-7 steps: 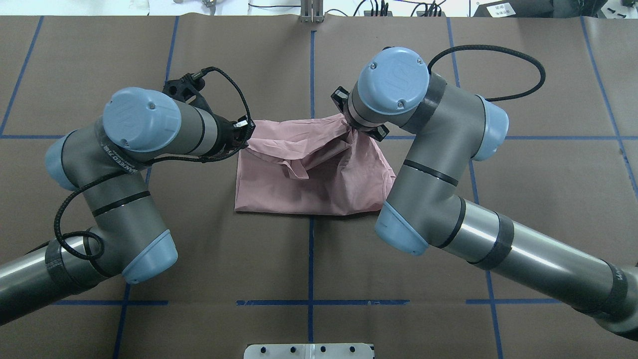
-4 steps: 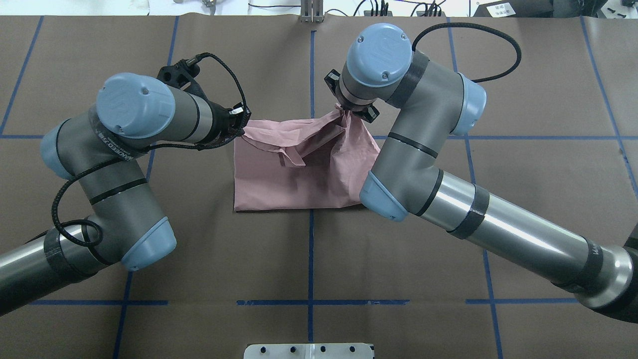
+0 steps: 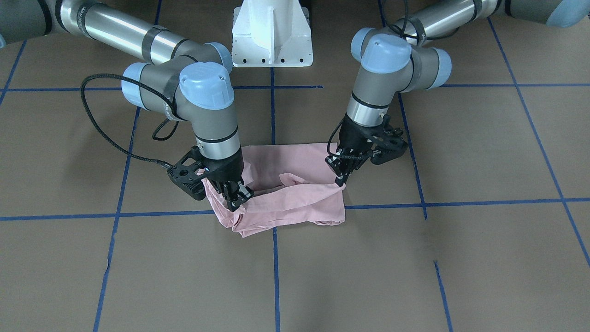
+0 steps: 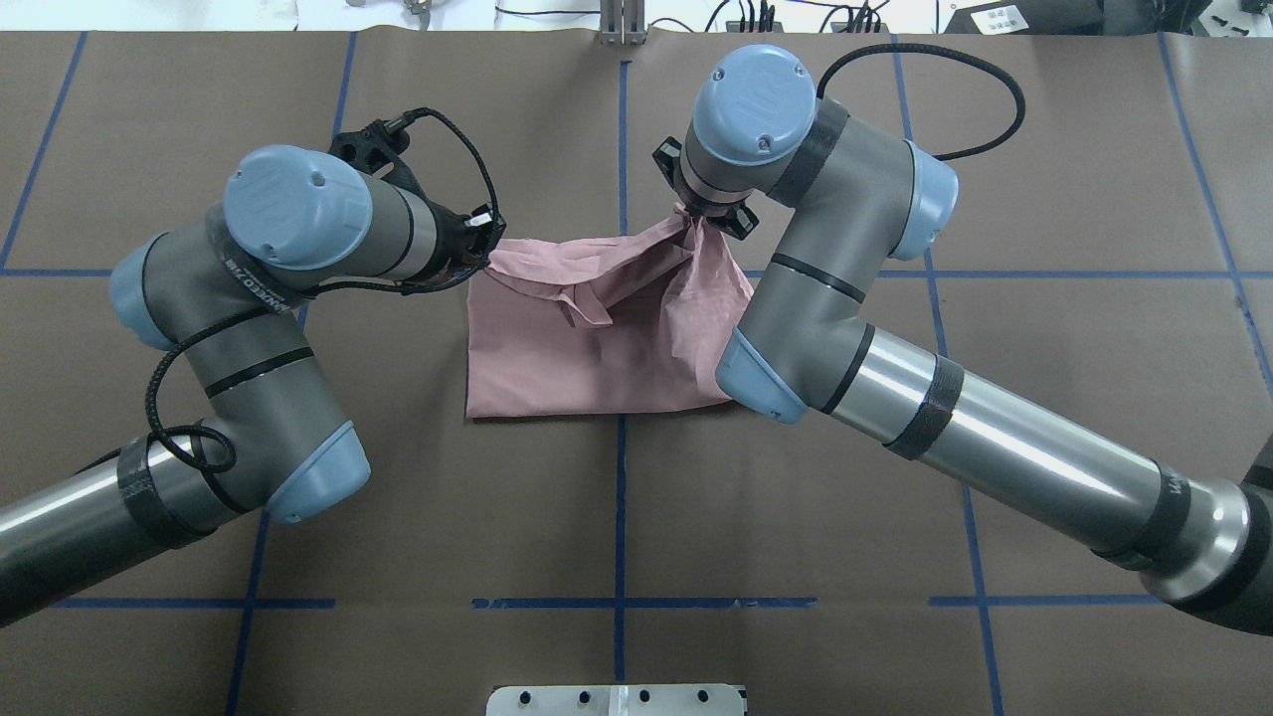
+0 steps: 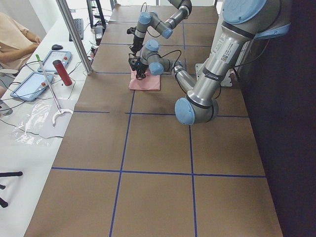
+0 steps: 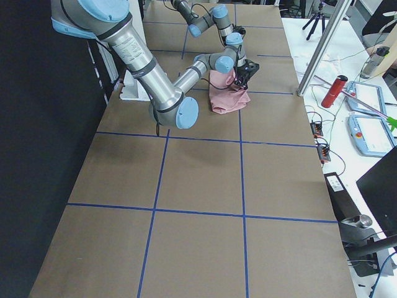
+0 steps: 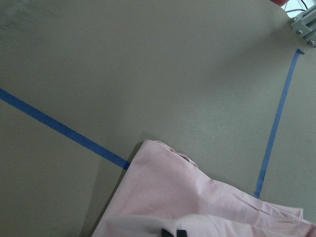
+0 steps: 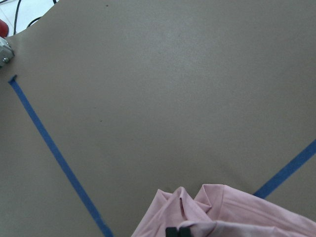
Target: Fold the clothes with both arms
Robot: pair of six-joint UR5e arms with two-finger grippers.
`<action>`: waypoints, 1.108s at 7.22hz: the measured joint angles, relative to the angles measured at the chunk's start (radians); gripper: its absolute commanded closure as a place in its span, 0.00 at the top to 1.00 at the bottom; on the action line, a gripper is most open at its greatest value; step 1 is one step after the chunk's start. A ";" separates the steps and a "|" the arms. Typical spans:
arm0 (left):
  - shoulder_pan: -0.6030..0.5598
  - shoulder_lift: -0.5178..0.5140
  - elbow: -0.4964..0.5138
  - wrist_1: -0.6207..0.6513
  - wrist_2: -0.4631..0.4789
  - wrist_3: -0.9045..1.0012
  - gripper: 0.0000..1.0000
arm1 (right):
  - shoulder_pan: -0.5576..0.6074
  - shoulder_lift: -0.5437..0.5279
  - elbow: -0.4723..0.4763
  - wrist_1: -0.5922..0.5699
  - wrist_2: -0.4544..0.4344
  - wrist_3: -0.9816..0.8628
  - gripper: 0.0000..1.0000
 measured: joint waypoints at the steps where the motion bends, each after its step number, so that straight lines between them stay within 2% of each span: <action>1: -0.045 -0.027 0.122 -0.104 0.009 0.068 0.67 | 0.018 0.013 -0.097 0.097 0.004 -0.035 1.00; 2: -0.087 -0.027 0.179 -0.177 0.012 0.132 0.67 | 0.050 0.013 -0.150 0.161 0.026 -0.074 1.00; 3: -0.105 -0.013 0.180 -0.216 0.013 0.159 0.67 | 0.077 -0.006 -0.156 0.190 0.058 -0.107 1.00; 5: -0.120 0.057 0.097 -0.241 0.002 0.185 0.64 | 0.119 -0.056 -0.123 0.208 0.106 -0.180 1.00; 6: -0.139 0.115 0.040 -0.247 -0.030 0.231 0.64 | 0.167 -0.113 -0.071 0.209 0.174 -0.243 1.00; 8: -0.258 0.252 -0.043 -0.264 -0.210 0.455 0.65 | 0.354 -0.263 0.036 0.202 0.405 -0.491 1.00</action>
